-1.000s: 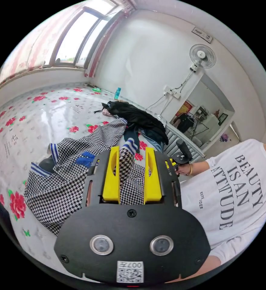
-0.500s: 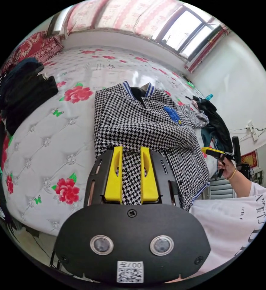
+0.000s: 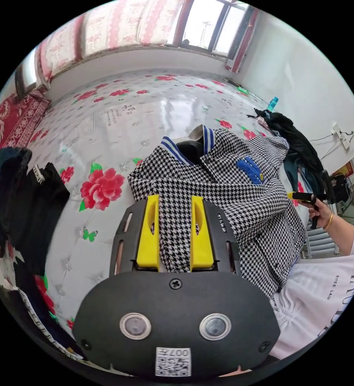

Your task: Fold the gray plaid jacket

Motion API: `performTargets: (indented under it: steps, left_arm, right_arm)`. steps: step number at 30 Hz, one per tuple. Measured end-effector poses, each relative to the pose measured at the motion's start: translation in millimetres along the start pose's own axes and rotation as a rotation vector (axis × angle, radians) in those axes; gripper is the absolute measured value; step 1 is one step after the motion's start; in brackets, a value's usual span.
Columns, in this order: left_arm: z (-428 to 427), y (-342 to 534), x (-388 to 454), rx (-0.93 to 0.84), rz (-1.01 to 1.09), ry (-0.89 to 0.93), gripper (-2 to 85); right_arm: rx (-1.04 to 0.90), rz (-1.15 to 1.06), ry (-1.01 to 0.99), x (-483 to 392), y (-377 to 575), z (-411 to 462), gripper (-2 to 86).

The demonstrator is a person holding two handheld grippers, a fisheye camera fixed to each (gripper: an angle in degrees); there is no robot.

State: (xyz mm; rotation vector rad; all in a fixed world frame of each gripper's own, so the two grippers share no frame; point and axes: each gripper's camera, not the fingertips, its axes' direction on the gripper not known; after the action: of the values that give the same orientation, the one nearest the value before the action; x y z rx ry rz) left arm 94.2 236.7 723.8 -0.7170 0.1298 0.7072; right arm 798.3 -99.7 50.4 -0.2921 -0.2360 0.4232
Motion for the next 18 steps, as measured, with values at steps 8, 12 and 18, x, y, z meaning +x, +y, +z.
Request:
performTargets:
  steps: [8, 12, 18]
  left_arm:
    - [97.5, -43.5, -28.7, -0.216, -0.053, -0.008, 4.3]
    - [55.2, -18.8, -65.0, -0.042, -0.141, 0.09, -0.4]
    - [-38.7, 25.1, -102.2, 0.25, -0.29, 0.036, -0.5]
  right_arm:
    - [0.039, -0.051, 0.091, -30.5, -6.9, -12.2, 1.4]
    - [0.116, -0.194, 0.099, -67.9, -10.9, -46.2, 0.2]
    - [0.256, -0.381, 0.178, -149.6, -33.5, -78.0, 0.0]
